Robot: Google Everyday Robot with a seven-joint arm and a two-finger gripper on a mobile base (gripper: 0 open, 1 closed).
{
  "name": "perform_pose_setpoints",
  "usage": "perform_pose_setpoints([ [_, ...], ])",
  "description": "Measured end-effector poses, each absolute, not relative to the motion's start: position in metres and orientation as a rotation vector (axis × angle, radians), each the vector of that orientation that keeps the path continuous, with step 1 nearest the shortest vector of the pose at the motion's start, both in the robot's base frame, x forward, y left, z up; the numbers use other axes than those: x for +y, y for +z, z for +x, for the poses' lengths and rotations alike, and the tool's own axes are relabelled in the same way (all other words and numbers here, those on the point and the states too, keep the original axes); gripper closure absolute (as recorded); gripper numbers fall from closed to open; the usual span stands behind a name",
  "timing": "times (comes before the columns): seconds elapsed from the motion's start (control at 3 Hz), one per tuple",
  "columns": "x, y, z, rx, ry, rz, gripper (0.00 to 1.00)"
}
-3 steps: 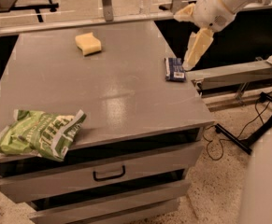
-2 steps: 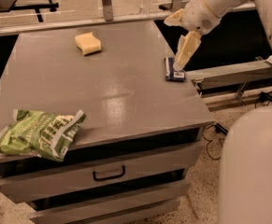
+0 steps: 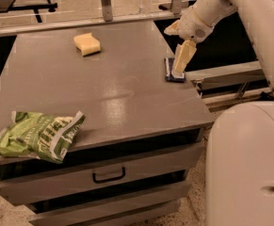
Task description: Move rxbar blueberry near sponge
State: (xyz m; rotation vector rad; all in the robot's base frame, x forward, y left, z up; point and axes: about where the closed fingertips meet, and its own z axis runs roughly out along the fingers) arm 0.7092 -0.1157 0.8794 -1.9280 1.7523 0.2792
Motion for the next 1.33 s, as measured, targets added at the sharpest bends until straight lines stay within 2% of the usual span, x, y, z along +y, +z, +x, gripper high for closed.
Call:
perform_pose_setpoints([
  [0.67, -0.132, 0.843, 0.717, 1.819, 0.216, -1.991, 0.0],
  [1.0, -0.135, 0.832, 0.714, 1.827, 0.2, -2.025, 0.15],
  [1.33, -0.137, 0.83, 0.713, 1.83, 0.193, -2.041, 0.39],
])
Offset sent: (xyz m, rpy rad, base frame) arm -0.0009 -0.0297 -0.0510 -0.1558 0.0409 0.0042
